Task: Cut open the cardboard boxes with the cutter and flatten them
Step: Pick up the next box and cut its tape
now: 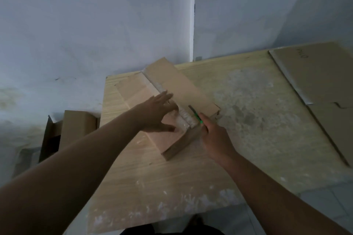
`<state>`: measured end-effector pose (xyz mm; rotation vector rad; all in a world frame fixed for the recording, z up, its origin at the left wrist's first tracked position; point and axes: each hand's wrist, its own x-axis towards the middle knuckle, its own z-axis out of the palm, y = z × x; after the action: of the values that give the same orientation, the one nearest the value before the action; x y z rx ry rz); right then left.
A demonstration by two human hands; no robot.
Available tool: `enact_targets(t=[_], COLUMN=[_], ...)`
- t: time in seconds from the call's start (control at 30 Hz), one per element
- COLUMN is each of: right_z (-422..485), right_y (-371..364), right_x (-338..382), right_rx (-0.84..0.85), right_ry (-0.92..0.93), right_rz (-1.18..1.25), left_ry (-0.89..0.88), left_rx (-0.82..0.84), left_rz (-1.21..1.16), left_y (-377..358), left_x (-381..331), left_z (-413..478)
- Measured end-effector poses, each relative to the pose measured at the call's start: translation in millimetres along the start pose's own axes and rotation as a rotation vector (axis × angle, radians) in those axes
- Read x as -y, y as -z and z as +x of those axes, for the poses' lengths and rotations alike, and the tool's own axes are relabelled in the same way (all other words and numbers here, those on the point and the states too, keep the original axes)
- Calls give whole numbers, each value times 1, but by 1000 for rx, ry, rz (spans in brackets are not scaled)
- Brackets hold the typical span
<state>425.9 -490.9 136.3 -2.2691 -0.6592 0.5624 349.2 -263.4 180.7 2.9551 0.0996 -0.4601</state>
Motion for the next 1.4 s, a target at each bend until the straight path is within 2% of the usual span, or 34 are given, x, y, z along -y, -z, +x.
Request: enact_targets(t=[0.2, 0.27, 0.37, 0.57, 0.9, 1.0, 1.27, 1.37, 1.4], right_z=[-26, -37, -51, -68, -53, -54, -64, -58, -49], right_y=[-12, -12, -11, -8, -14, 5, 49, 48, 46], right_x=[-4, -8, -17, -24, -1, -16, -57, -46, -41], right_rx=[-56, -52, -48, -80, -9, -47, -201, -257, -269], right_ry=[44, 84, 125, 214, 117, 101, 38, 30, 44], right_rz=[-93, -135, -222, -351, -404, -449, -237, -123, -127], left_ry=[362, 506, 640, 643, 660, 639, 623, 743, 788], left_rx=[-112, -117, -97, -104, -158, -195, -217, -314, -337], left_rz=[-318, -472, -534, -569, -615, -663, -737, -910, -896], left_y=[-48, -49, -50, -55, -54, -54, -51, -44, -43], left_x=[-23, -26, -30, -26, -24, -20, -28, -34, -37], left_z=[21, 28, 38, 44, 41, 41, 36, 46, 50])
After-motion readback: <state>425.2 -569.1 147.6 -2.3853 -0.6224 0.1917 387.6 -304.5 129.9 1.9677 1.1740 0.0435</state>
